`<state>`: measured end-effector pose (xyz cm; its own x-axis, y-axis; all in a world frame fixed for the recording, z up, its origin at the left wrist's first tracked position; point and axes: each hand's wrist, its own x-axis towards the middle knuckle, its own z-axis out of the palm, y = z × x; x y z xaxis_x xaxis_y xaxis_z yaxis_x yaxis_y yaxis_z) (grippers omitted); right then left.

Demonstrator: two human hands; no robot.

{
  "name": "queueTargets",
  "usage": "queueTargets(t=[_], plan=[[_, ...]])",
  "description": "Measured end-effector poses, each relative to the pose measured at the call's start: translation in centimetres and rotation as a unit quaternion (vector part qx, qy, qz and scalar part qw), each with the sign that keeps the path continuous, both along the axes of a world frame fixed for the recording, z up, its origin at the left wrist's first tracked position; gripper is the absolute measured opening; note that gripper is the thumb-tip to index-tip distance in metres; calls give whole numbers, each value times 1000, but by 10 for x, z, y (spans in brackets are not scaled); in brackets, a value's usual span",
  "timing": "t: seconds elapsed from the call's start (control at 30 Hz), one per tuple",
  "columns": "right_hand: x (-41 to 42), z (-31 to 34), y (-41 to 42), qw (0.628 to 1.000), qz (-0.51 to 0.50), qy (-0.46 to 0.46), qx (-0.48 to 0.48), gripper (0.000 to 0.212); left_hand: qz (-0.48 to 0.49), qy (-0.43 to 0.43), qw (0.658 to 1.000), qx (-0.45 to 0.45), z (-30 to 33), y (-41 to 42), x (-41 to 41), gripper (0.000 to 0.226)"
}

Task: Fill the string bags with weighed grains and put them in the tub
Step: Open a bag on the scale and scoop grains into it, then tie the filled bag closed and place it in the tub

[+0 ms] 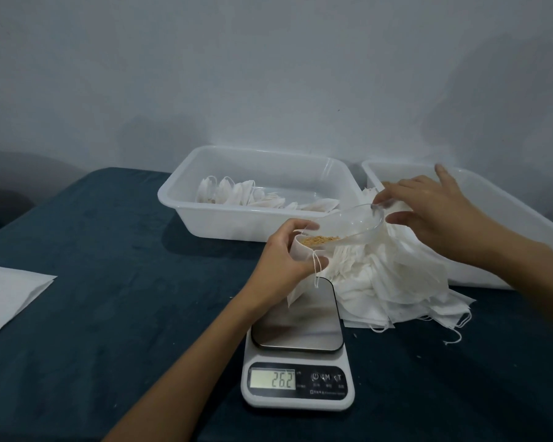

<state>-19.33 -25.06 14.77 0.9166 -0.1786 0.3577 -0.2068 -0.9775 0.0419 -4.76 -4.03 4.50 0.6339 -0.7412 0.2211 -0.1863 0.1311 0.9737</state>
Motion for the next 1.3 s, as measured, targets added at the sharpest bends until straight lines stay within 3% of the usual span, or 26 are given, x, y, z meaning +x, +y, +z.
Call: queueTargets(t=[0.2, 0.3, 0.43, 0.6, 0.77, 0.9, 1.03, 1.17, 1.23, 1.3], plan=[[-10, -8, -25, 988, -8, -10, 155, 18, 15, -49, 998, 43, -1, -2, 3, 17], [-18, -11, -47, 979, -34, -77, 187, 14, 22, -56, 998, 24, -2, -1, 3, 24], [-29, -23, -89, 955, -195, -137, 177, 23, 72, -32, 997, -11, -1, 0, 6, 28], [-31, -47, -124, 926, -345, -50, 145, 23, 98, 8, 992, -75, -1, -1, 11, 30], [-20, -58, -127, 920, -349, 20, 178, 17, 87, -5, 995, -57, -7, -4, 13, 30], [-15, -56, -124, 919, -347, 69, 172, 27, 78, -15, 996, -41, -10, -5, 13, 31], [-14, -55, -123, 914, -349, 95, 184, 19, 80, -21, 996, -33, -10, -4, 12, 30], [-13, -55, -122, 912, -367, 111, 147, 21, 88, -37, 995, -24, -9, -5, 12, 31], [-10, -54, -116, 920, -376, 79, 78, 27, 93, -44, 994, -24, -8, -4, 12, 31], [-3, -52, -99, 944, -322, -63, 46, 25, 98, -51, 993, -28, -8, -4, 11, 30]])
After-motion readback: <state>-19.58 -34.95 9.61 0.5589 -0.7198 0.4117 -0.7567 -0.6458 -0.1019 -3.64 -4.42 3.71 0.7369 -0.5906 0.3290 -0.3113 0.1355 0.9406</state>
